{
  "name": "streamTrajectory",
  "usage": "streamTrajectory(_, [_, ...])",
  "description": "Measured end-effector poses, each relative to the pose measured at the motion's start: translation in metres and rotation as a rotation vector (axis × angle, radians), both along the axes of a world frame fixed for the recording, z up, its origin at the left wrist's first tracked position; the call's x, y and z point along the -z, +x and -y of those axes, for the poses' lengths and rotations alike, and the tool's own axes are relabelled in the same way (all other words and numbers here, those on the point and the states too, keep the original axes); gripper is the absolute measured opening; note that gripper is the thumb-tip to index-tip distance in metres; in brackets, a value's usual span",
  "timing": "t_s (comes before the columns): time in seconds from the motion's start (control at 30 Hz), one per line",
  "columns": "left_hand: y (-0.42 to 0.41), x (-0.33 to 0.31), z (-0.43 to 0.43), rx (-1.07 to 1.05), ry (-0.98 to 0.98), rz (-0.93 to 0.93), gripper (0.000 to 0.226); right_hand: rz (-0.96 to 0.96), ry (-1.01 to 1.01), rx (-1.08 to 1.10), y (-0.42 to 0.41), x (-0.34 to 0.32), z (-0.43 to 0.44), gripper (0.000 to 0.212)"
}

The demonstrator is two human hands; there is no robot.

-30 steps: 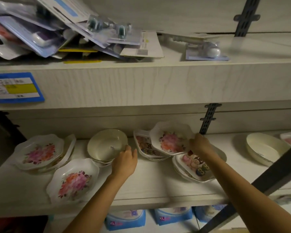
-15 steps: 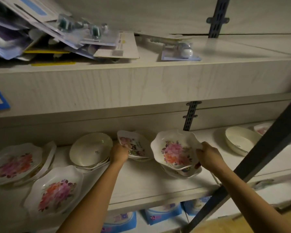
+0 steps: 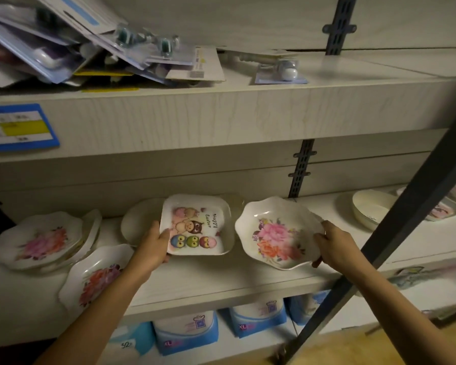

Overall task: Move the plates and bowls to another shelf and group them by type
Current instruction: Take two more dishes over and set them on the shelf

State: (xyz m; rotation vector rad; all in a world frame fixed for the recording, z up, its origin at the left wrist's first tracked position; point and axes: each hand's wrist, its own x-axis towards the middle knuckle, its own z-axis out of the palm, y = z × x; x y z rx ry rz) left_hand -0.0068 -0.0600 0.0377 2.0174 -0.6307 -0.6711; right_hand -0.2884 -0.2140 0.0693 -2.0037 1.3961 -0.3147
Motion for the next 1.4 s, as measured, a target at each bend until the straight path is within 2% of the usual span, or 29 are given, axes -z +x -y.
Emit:
streamTrajectory(0.17, [-0.021,-0.003,-0.025,0.097,0.012,-0.062,0.016,0.015,0.013,0.066,-0.025,-0.006,-0.030,0.011])
streamTrajectory(0.33, [-0.046,-0.004,-0.036,0.177,0.032,-0.056,0.016,0.019,-0.016,0.155,-0.063,-0.006,-0.052,0.018])
streamTrajectory(0.63, [-0.124,-0.013,-0.029,0.298,0.021,-0.074,0.017,-0.007,-0.047,0.279,-0.154,-0.014,-0.072,0.016])
streamTrajectory(1.0, [-0.268,-0.013,-0.002,0.263,0.018,-0.178,0.018,0.024,-0.083,0.278,-0.295,-0.013,-0.028,0.018])
streamTrajectory(1.23, [-0.347,0.002,0.033,0.201,-0.011,-0.184,0.021,0.020,-0.088,0.255,-0.375,-0.012,0.016,0.023])
streamTrajectory(1.4, [-0.398,-0.001,0.070,0.239,-0.013,-0.179,0.019,0.064,-0.065,0.296,-0.424,-0.009,0.052,0.021])
